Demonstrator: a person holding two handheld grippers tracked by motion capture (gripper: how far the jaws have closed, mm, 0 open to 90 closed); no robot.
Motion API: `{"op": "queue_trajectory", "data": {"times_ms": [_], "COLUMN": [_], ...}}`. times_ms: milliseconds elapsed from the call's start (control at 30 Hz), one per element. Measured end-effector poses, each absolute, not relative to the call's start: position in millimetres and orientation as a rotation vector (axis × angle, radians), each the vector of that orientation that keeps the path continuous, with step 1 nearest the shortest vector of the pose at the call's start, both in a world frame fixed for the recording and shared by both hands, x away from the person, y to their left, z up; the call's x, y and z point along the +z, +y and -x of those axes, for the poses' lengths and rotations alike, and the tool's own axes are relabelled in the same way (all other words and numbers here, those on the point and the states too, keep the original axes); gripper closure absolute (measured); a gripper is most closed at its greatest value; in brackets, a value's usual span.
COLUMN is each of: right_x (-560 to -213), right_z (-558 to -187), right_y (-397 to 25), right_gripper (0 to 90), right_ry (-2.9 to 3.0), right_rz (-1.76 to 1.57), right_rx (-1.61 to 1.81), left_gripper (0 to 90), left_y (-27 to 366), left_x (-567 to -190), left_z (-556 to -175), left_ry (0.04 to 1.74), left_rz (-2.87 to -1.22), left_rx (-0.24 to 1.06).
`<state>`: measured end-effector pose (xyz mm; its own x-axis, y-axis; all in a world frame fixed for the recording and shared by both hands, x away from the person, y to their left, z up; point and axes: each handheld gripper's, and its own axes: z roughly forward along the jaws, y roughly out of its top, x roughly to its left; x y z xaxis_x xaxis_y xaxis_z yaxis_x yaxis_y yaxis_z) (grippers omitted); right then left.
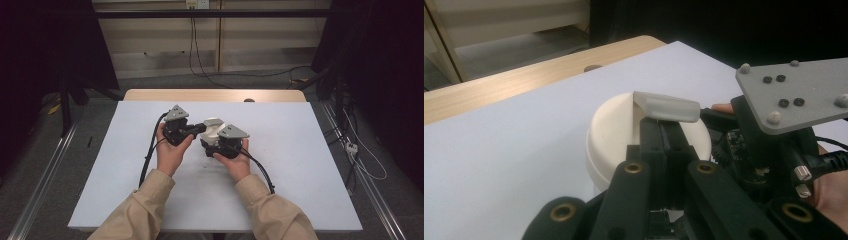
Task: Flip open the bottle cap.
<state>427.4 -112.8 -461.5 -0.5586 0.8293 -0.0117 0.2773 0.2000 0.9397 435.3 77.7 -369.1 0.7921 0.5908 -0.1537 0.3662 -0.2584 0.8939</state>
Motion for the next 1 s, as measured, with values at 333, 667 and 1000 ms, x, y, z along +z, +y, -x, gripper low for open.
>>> {"op": "queue_trajectory", "data": {"times_ms": [333, 667, 1000], "right_x": [-461.6, -461.7, -461.7], "right_z": [-427.6, -427.9, -427.8], "right_y": [-112.6, -112.7, -112.5], "right_gripper": [18.4, 18.4, 18.4], "right_ry": [1.949, 1.948, 1.95], "right_rz": [-1.026, -1.029, -1.03], "right_rx": [1.355, 1.357, 1.355], "left_gripper": [90.0, 90.0, 90.0], "left_y": [74.9, 70.9, 67.0], "left_x": [-364.2, -359.0, -358.8], "left_z": [-438.0, -440.6, -444.4], "left_ry": [0.727, 0.718, 0.713], "left_rz": [-1.87, -1.873, -1.886], "left_rx": [0.248, 0.25, 0.249]}}
